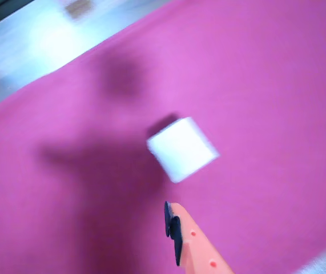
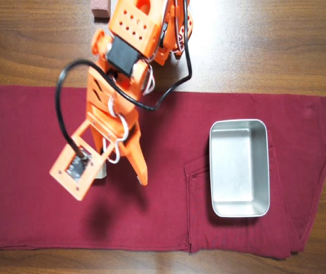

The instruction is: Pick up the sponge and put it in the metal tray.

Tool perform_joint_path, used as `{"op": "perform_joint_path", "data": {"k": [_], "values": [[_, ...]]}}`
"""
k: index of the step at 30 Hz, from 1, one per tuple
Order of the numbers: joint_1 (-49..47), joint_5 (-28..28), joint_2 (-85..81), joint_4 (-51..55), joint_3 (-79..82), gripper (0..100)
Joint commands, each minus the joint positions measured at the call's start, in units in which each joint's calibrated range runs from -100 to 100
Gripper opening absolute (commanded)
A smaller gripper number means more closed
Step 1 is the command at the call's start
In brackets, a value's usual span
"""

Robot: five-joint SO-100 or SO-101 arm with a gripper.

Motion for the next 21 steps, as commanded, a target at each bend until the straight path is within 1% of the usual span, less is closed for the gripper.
{"op": "perform_joint_path", "data": {"k": [1, 4, 8, 11, 15, 17, 21], "values": [[7.07, 2.54, 0.31, 3.55, -4.89, 61], [11.77, 4.54, 0.14, 5.02, -4.62, 65], [13.88, 4.05, 1.03, -8.90, 0.76, 70], [16.00, 3.57, 5.11, -12.86, 3.12, 64], [17.63, 3.03, 11.32, -14.25, 2.39, 65], [18.11, 2.93, 14.96, -17.20, 3.12, 64], [16.48, 2.54, 22.24, -26.60, 2.67, 63]]}}
